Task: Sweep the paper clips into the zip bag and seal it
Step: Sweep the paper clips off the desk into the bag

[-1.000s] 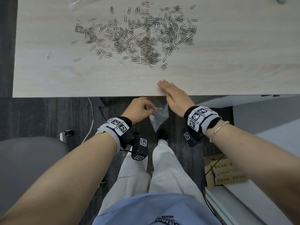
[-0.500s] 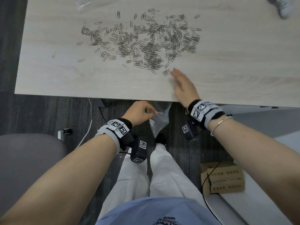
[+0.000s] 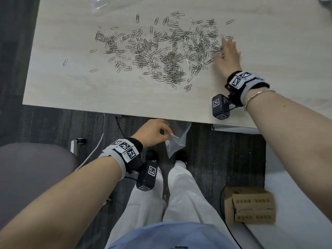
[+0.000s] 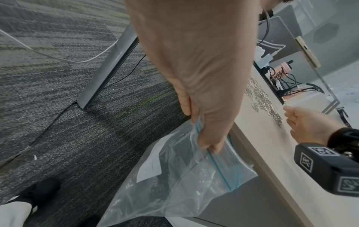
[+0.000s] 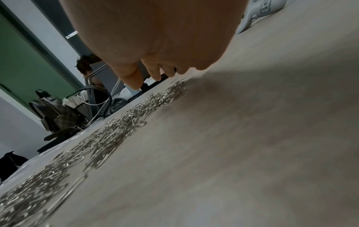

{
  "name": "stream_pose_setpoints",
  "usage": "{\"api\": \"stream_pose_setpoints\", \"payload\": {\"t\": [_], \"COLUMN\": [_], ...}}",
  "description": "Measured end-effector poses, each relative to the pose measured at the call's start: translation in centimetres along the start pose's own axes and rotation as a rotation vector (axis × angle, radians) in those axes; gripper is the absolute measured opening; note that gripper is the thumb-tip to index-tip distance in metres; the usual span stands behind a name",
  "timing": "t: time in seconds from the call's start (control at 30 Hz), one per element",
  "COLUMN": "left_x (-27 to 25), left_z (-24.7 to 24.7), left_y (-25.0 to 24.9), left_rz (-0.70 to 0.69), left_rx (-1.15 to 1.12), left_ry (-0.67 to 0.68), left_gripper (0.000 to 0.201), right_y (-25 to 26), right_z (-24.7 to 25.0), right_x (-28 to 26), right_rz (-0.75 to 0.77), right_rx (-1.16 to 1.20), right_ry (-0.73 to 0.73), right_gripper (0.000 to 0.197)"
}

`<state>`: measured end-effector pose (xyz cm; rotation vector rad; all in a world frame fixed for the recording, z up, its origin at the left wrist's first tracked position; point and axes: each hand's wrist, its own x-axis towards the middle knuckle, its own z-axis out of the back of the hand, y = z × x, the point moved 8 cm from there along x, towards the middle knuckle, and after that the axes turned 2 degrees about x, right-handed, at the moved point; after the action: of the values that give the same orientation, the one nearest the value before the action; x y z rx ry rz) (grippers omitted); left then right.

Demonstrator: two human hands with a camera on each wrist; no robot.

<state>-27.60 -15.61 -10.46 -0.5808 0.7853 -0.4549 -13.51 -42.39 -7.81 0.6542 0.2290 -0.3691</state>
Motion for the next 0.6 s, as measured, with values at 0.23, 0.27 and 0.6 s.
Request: {"api": "stream_pose_setpoints", "payload": {"t": [0.23, 0.27, 0.6], "left_x": [0.0, 0.0, 0.0], "left_z": [0.6, 0.6, 0.7], "left_y": [-0.6, -0.6, -0.7], "left_rz": [-0.063, -0.066, -0.07], "left_rx": [0.017, 0.013, 0.013], "left_ry": [0.015, 0.014, 0.033], "left_gripper": [0.013, 0.013, 0.013], "right_y": [1.7, 2.3, 7.3], "right_z": [-2.4, -2.9, -9.1], "right_x": [0.8, 0.3, -8.2], "right_rz": [0.028, 0.053, 0.272], "right_rx": [-0.13, -0.128, -0.06], "right_ry": [0.151, 0.17, 0.349], "right_gripper": [0.06, 0.061, 0.058]}}
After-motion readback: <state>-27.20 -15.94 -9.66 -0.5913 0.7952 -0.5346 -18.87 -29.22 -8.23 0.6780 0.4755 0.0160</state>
